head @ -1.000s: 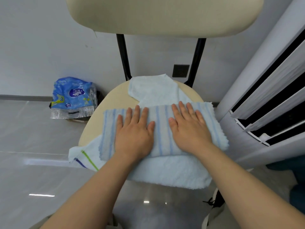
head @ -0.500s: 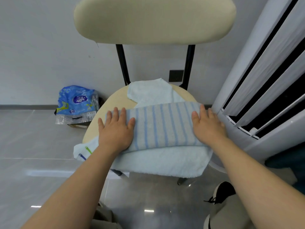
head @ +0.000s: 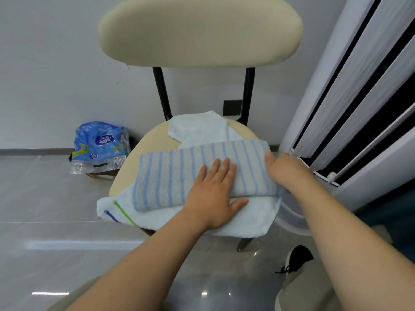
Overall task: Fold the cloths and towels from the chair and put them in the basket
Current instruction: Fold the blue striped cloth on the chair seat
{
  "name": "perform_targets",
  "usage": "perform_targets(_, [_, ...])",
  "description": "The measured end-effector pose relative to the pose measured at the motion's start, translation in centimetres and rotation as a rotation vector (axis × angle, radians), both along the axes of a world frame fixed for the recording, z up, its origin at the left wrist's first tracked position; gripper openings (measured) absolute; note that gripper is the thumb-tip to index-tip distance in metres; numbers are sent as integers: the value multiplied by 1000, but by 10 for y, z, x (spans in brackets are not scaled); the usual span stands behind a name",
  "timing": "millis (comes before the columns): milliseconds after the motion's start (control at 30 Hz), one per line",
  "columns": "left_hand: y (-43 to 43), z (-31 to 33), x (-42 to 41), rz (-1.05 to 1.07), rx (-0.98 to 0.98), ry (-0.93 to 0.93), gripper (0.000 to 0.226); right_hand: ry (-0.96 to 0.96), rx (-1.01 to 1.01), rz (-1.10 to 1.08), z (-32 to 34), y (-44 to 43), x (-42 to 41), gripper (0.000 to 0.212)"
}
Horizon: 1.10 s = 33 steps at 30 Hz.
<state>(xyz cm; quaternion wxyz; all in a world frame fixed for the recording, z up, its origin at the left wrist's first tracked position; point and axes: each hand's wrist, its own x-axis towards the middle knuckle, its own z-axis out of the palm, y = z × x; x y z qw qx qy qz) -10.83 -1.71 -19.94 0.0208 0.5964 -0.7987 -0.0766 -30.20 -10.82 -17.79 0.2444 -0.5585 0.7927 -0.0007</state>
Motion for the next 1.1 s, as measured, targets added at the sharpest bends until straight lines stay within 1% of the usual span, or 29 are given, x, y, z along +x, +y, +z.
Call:
perform_targets(100, [-1, -6, -1, 20, 12, -21, 85, -49, 9, -4, 1, 1, -1, 76])
perform_targets(233, [-3, -4, -3, 45, 23, 15, 75, -66, -3, -11, 3, -1, -8, 77])
perform_targets(333, [-2, -3, -5, 61, 25, 32, 68, -67, 66, -10, 11, 4, -10, 68])
perform_targets(467, [-5, -2, -5, 85, 59, 87, 63, -102, 106, -53, 19, 9, -9, 63])
perform_targets(500, [-6, -2, -5, 88, 62, 99, 62, -146, 130, -85, 19, 9, -7, 61])
perform_targets(600, [-6, -2, -5, 91, 69, 119, 61, -302, 166, -170, 19, 10, -5, 65])
perform_targets(700, [-6, -3, -5, 98, 70, 137, 60, -440, 79, -204, 21, 9, -6, 52])
perform_targets(767, [-7, -3, -5, 98, 68, 152, 59, -604, 68, -279, 23, 8, -6, 39])
perform_targets(833, [-7, -3, -4, 96, 66, 159, 59, -797, 83, -375, 23, 6, -4, 31])
perform_targets(933, [-5, -2, -4, 98, 66, 166, 59, -1000, 102, -465, 21, 0, -2, 33])
perform_targets(967, [-5, -2, -4, 99, 62, 170, 59, -1027, 97, -479, 20, -2, -1, 33])
perform_targets(1100, [-5, -2, -2, 87, 68, 156, 62, -1035, 102, -486, 21, -3, 8, 30])
